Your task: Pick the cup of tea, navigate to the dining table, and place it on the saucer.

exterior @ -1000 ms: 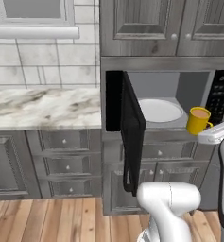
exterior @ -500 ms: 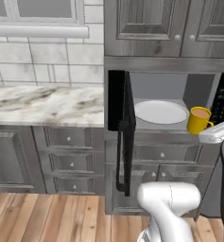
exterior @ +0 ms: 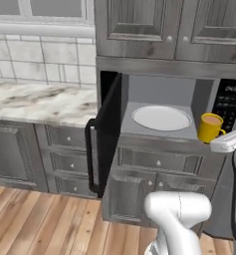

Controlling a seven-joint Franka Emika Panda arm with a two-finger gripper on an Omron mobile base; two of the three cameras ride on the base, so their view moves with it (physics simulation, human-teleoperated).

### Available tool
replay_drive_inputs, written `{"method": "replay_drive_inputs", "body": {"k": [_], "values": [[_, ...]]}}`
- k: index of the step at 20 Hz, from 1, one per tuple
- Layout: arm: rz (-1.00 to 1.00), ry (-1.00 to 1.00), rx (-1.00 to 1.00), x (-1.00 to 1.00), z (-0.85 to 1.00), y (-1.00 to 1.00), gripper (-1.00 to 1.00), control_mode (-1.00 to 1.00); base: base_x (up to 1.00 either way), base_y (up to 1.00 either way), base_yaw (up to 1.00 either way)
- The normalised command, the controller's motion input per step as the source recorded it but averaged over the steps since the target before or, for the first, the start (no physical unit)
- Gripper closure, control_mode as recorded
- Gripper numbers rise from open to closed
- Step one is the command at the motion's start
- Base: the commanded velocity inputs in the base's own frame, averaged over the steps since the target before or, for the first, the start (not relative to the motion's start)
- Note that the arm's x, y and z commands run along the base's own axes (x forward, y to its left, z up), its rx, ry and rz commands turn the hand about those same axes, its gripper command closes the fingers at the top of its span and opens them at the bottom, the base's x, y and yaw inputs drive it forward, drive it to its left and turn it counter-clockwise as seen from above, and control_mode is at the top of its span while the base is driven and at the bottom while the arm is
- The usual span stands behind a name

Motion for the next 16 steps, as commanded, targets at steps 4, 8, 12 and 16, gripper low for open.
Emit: {"method": "replay_drive_inputs", "body": {"k": [4, 8, 12, 16], "values": [[0.00, 0.00, 0.00, 0.00, 0.00, 0.00, 1.00, 1.00, -0.52, -0.41, 0.45], [0.00, 0.00, 0.00, 0.00, 0.00, 0.00, 1.00, 1.00, -0.48, -0.31, 0.52], [0.00, 0.00, 0.00, 0.00, 0.00, 0.00, 1.00, 1.00, -0.50, -0.15, 0.56], [0.00, 0.00, 0.00, 0.00, 0.00, 0.00, 1.00, 1.00, -0.51, -0.14, 0.59]]}}
